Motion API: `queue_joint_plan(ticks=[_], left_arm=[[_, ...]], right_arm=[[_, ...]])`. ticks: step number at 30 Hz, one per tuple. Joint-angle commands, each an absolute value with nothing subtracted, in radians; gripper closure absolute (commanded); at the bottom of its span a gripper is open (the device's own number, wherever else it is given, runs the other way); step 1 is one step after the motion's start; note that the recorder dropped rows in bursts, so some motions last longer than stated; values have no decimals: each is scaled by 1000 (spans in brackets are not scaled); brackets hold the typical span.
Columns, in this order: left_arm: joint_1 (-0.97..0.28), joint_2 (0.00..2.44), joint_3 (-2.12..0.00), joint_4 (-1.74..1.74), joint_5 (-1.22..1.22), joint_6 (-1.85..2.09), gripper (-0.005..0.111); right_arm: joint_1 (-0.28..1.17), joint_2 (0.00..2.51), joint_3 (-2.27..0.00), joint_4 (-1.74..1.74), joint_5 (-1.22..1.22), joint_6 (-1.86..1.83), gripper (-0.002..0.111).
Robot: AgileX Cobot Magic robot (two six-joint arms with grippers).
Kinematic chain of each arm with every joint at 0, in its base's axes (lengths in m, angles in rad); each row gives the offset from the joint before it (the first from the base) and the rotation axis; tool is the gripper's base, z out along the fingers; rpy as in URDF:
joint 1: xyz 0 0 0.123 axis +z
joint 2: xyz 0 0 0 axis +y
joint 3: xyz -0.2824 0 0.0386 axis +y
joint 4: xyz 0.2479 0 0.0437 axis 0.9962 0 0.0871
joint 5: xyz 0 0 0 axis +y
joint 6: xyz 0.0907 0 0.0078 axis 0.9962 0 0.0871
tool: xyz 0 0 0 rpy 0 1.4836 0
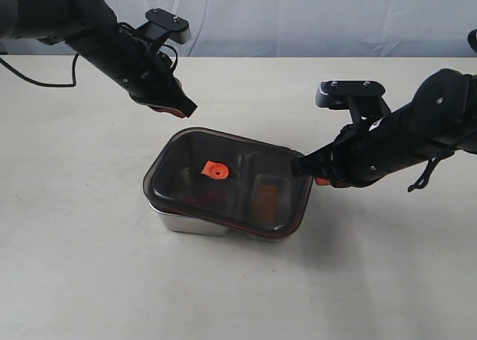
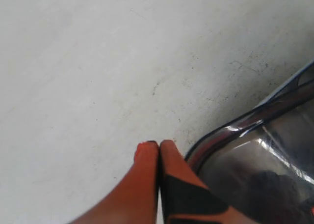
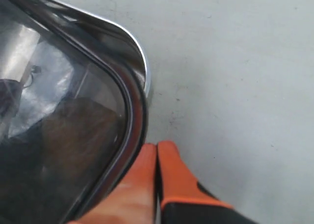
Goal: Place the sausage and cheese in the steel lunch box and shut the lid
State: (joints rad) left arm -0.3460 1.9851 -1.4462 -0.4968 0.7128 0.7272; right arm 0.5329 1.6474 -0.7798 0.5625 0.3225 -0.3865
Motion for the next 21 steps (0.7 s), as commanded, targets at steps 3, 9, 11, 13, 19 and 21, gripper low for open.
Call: queue_joint_plan(ticks=[3, 9, 11, 13, 19, 21], left_arm=[[-342, 1971, -1445, -494, 703, 713, 107], [-342, 1971, -1445, -469, 728, 680, 107], [-342, 1971, -1445, -392, 755, 566, 107], [-342, 1971, -1445, -249, 781, 424, 107], [-342, 1971, -1445, -10, 970, 148, 107], [-352, 1971, -1445, -38, 1027, 148, 107]], right_arm=[[539, 1651, -785, 570, 270, -387, 109], [539, 1677, -796, 570, 243, -389, 109], [539, 1700, -805, 570, 245, -389, 109], [539, 1720, -816, 566, 252, -389, 109], [535, 1707, -825, 550, 221, -389, 109], [535, 1701, -833, 550, 213, -389, 109]])
